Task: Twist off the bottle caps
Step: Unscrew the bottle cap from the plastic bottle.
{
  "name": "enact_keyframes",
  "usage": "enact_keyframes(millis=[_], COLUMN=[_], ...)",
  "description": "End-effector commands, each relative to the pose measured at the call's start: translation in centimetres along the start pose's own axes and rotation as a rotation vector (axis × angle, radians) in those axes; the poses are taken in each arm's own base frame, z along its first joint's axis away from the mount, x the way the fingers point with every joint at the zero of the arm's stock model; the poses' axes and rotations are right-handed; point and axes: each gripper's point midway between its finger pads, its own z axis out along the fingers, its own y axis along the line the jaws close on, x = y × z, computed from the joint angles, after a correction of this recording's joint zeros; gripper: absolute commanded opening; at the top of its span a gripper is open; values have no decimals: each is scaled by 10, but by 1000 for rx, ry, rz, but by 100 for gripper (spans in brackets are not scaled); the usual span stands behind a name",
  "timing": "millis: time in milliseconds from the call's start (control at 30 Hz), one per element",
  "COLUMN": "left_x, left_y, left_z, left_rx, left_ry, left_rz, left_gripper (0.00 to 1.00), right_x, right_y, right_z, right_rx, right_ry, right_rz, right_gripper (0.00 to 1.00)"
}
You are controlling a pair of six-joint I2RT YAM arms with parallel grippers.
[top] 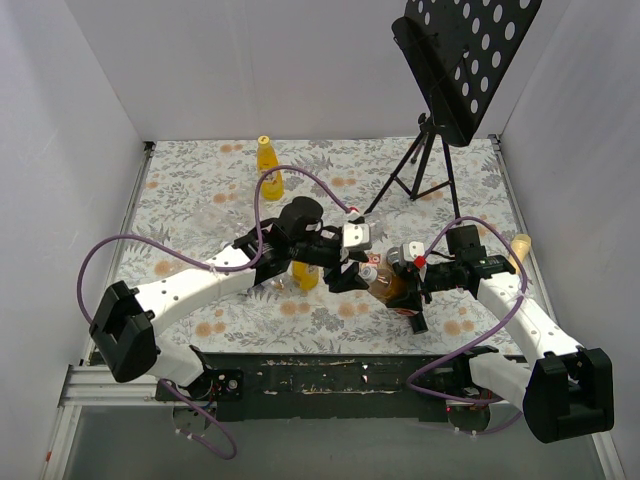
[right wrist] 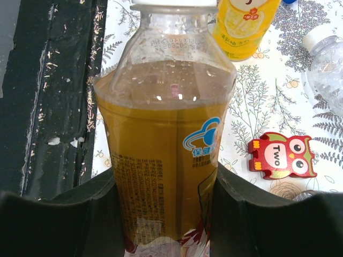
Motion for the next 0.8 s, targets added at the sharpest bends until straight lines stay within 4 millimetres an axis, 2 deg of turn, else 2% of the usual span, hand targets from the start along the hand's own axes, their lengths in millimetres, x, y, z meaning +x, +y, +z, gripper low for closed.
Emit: enact_keyframes(millis=[0, 67, 167, 233, 267, 333, 433, 500, 633, 733, 767], left_x=[-23, -24, -24, -24, -25, -27, -34, -39, -56, -59, -58], left_y=[-4, -5, -5, -5, -6, -5, 0, 5, 14, 16, 16], left_z=[1, 2, 3, 4, 3, 3, 1, -1, -9, -10, -10], left_rx=[28, 32, 35, 37, 37, 22, -25, -74, -205, -261, -274], left_ry=[-52, -53, -56, -55, -55, -63, -74, -75, -130, -126, -116], left_rz=[24, 20, 9, -1, -9, -36, -110, -232, -598, -868, -906], left_gripper=[58, 54, 41, 26, 12, 0, 0, 0, 0, 0, 0], right_x=[-4, -4, -4, -4, -3, -4, -3, -2, -1, -2, -2], right_y=[3, 3, 3, 3, 3, 3, 3, 2, 2, 2, 2], right_z=[0, 0, 1, 0, 0, 1, 1, 1, 1, 1, 1], right_rx=[-18, -19, -20, -19, -17, -21, -19, -18, -16, -22, -22], right_ry=[-25, -25, -25, -25, -22, -23, -22, -19, -15, -19, -20], right_rz=[2, 3, 4, 6, 6, 7, 9, 10, 11, 14, 20], right_gripper=[1, 1, 1, 1, 1, 1, 1, 1, 1, 1, 1])
